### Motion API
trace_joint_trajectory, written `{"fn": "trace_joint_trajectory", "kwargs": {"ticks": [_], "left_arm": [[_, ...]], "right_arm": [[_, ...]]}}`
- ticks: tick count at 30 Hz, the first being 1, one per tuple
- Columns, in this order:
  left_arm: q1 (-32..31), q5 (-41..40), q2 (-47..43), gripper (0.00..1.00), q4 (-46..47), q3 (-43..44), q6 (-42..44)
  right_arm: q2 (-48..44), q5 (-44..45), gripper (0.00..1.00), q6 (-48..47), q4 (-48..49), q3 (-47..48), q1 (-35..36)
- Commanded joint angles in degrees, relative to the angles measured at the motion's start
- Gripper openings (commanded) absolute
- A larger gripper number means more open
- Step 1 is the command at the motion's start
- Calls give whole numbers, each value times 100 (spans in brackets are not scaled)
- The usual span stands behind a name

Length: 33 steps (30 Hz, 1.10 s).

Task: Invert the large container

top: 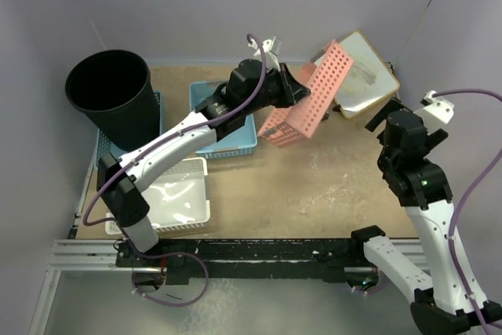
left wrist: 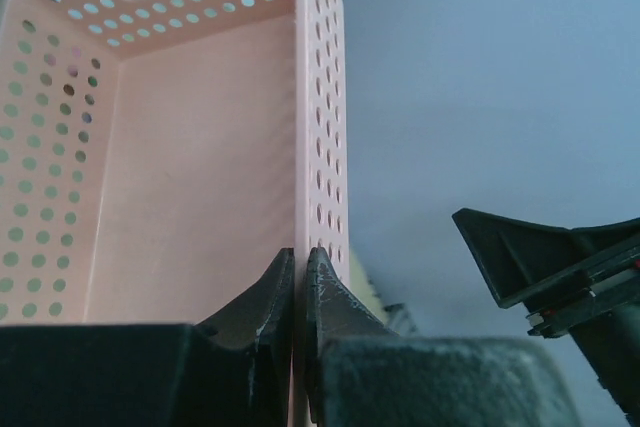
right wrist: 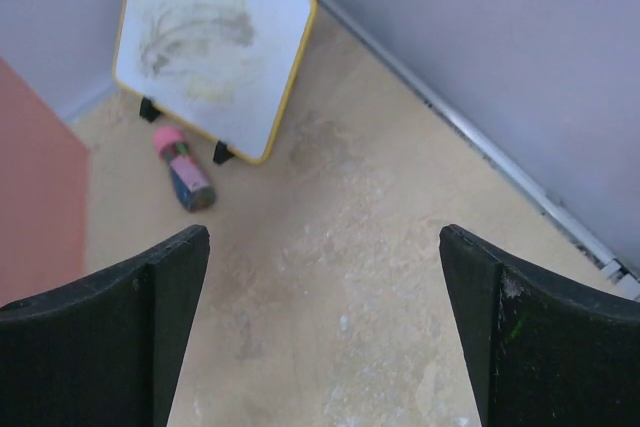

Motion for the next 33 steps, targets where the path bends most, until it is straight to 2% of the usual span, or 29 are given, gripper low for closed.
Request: {"fn": "trace_joint_trajectory", "kwargs": {"ticks": [1, 4, 10, 19, 24, 33], "left_arm": [[19, 1117, -141, 0, 3234, -1255, -2281], [18, 1423, 29, 0, 4722, -1991, -3396], [-32, 1742, 722, 0, 7032, -2850, -5064], [-214, 1417, 1774, 0, 9432, -3768, -7094], [-251, 1328, 2199, 0, 9685, -4013, -7288], [-111, 1684, 2783, 2, 9279, -4270, -6845]], "right_arm": [[48, 930, 99, -283, -170, 613, 5], [170, 951, 99, -409, -292, 843, 9], [171, 715, 100, -657, -243, 896, 9], [527, 337, 100, -869, 139, 1056, 8], [762, 26, 100, -706, 141, 1150, 9], [876, -997, 100, -476, 174, 568, 9]]}}
